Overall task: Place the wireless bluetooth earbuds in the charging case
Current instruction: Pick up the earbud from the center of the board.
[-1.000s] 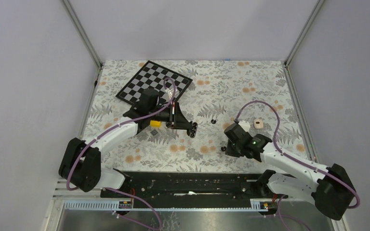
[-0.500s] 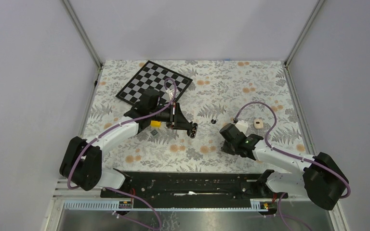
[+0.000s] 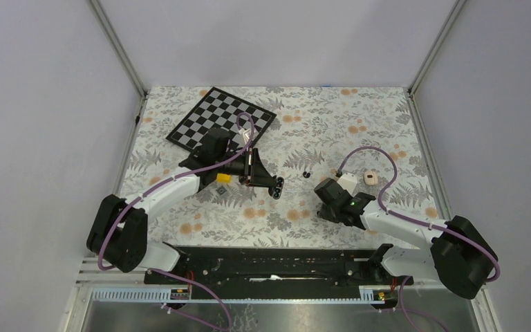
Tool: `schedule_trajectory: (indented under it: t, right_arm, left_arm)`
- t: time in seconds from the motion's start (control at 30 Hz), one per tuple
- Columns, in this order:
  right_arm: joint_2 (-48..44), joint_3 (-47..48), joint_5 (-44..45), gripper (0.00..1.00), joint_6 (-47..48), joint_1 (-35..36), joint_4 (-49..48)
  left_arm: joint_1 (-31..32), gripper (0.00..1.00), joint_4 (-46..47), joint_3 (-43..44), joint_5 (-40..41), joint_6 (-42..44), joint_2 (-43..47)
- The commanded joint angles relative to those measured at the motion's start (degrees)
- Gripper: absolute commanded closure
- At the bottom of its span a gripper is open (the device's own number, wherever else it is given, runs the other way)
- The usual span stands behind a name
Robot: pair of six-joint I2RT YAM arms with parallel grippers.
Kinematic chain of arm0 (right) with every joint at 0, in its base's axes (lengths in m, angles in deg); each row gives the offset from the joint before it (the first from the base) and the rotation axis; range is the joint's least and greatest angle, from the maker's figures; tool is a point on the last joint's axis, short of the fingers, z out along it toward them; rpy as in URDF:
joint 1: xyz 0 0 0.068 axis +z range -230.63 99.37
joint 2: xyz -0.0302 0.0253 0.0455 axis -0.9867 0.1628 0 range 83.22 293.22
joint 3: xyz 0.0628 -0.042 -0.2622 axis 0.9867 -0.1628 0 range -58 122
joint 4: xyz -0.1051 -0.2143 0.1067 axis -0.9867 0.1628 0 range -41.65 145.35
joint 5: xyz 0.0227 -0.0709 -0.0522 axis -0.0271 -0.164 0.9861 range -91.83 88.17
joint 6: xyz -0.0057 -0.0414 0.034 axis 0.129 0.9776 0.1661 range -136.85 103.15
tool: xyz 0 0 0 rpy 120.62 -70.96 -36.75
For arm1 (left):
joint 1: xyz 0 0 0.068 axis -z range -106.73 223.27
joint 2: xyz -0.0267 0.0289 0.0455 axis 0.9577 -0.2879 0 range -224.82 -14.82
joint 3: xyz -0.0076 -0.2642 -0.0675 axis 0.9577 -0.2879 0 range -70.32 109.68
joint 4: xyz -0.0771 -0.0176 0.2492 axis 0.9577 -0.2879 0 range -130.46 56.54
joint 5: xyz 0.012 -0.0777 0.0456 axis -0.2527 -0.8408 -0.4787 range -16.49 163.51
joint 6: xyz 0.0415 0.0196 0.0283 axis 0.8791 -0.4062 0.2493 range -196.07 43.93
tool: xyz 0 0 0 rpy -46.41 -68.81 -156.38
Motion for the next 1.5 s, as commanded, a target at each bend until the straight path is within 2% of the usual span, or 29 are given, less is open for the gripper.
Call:
schedule_trajectory:
  t: [0.0, 0.2, 0.33, 0.63, 0.67, 0.7, 0.73, 1.03, 1.3, 1.4, 1.47]
  right_arm:
    - [1.7, 0.0, 2.8, 0.69, -0.5, 0.3, -1.8]
    - [3.0, -0.7, 1.7, 0.67, -0.7, 0.3, -4.4]
    - [3.0, -0.9, 1.2, 0.71, -0.7, 0.2, -4.9]
    - [2.1, -0.6, 0.7, 0.87, -0.7, 0.3, -5.0]
    - [1.8, -0.4, 0.5, 0.91, -0.5, 0.3, -4.9]
    - [1.6, 0.0, 0.5, 0.99, -0.2, 0.3, -4.5]
    - [1.5, 0.5, 0.5, 1.00, 0.3, 0.3, -3.9]
    - [0.7, 6.0, -1.7, 1.00, 8.3, 0.1, 1.4]
    - [5.5, 8.9, -3.9, 1.00, 13.5, 0.0, -0.5]
    - [10.1, 12.9, -5.5, 0.90, 16.9, 0.0, 0.5]
    - [14.0, 16.0, -6.1, 0.89, 18.8, 0.0, 1.8]
  left_arm:
    - [0.2, 0.96, 1.1, 1.8, -0.7, 1.2, 0.0]
    - [0.2, 0.96, 1.1, 1.7, -0.6, 1.2, 0.5]
    - [0.2, 0.96, 1.1, 1.5, -0.6, 1.3, 0.6]
    - [0.2, 0.96, 1.1, 1.4, -0.7, 1.6, 0.8]
    - [0.2, 0.96, 1.1, 1.3, -0.6, 1.7, 0.8]
    - [0.2, 0.96, 1.1, 1.2, -0.5, 1.7, 0.8]
    - [0.2, 0.96, 1.1, 1.1, -0.4, 1.8, 0.8]
    - [0.6, 0.96, 1.1, 0.7, 0.4, 2.4, 0.8]
    - [0.7, 0.96, 1.1, 1.0, -0.3, 2.8, 0.6]
    - [0.7, 0.96, 1.1, 0.8, -0.3, 2.8, 0.6]
    - [0.7, 0.96, 1.1, 0.8, -0.3, 2.9, 0.5]
